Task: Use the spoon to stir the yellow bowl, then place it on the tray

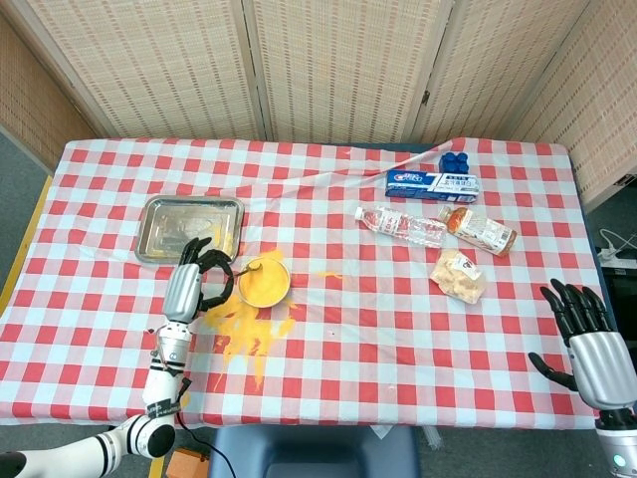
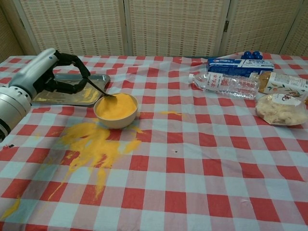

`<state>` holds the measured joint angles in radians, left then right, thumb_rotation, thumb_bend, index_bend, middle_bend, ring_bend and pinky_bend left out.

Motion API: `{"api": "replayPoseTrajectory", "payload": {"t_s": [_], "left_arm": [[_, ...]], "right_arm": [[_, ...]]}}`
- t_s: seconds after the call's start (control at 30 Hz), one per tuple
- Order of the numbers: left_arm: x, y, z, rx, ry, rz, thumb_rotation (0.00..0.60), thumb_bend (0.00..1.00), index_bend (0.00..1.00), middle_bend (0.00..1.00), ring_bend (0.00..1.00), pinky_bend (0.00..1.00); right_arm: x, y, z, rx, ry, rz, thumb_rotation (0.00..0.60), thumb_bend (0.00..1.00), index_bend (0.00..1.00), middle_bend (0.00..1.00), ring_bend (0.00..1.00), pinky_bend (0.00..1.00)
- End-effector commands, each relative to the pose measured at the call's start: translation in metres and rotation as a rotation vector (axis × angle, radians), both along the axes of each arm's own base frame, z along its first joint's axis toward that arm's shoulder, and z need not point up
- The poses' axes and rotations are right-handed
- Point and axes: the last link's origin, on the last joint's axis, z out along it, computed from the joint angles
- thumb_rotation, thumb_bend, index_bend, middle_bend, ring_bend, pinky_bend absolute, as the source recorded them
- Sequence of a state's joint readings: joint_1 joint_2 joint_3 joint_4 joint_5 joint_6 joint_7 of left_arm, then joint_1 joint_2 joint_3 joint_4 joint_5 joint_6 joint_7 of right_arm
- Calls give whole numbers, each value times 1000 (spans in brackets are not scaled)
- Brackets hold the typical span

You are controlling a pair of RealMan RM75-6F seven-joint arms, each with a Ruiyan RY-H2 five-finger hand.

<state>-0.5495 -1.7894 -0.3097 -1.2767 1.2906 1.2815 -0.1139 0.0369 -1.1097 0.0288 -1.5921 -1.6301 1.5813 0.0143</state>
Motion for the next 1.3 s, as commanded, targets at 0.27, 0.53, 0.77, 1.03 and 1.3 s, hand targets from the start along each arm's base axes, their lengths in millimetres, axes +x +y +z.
{"api": "replayPoseTrajectory", "payload": {"t_s": [0.27,0.53,0.77,1.03,1.3], "left_arm": [[-2,-10,1,-75,-12,33,600,736,869,382,98,21],[0,-21,4,-136,-26,48,600,747,870,381,98,21],[11,-25,13,-57,-72,-13,600,750,869,382,99,21],[17,-30,15,-57,-153,-59,600,752,869,391,105,21],[13,-29,13,-156,-150,-2,600,760,870,389,105,21]], "right_arm": [[1,1,-1,-7,-1,5,600,109,0,0,0,0],[2,2,-1,-4,-2,9,600,108,0,0,0,0],[2,2,-2,0,-1,10,600,108,0,0,0,0],[2,1,-2,-17,3,16,600,108,0,0,0,0],[2,1,-1,-21,4,17,600,108,0,0,0,0]]}}
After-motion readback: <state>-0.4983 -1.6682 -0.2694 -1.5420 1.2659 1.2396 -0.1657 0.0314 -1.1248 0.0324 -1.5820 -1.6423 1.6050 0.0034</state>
